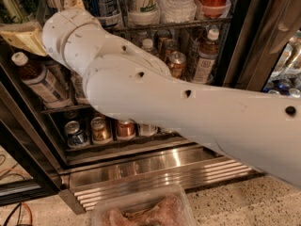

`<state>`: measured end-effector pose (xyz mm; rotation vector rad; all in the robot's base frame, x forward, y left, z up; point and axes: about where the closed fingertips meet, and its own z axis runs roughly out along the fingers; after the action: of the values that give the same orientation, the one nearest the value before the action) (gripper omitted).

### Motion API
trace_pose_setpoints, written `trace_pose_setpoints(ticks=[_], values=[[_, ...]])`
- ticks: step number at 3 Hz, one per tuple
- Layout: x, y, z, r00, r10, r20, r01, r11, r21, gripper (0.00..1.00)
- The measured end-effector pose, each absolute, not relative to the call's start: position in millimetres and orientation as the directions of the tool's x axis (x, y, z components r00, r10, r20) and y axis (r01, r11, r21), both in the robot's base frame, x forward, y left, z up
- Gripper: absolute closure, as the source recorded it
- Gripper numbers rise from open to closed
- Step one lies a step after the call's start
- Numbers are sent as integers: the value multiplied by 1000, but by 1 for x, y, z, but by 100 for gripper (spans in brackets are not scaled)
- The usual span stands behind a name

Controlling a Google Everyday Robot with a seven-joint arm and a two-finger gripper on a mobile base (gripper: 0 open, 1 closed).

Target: Pick redbull can from top shelf of fridge

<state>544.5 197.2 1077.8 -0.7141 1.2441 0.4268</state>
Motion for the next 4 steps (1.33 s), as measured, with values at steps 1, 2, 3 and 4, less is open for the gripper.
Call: trace_pose_setpoints(ticks=[1,2,3,4], values=[[553,191,1072,277,-99,-956,-639,724,-261,15],[564,184,1069,279,-123,-952,-622,733,-276,19],[577,178,1072,291,-148,-945,-600,741,-301,21],[585,174,1075,304,-168,-938,-582,747,-323,22]])
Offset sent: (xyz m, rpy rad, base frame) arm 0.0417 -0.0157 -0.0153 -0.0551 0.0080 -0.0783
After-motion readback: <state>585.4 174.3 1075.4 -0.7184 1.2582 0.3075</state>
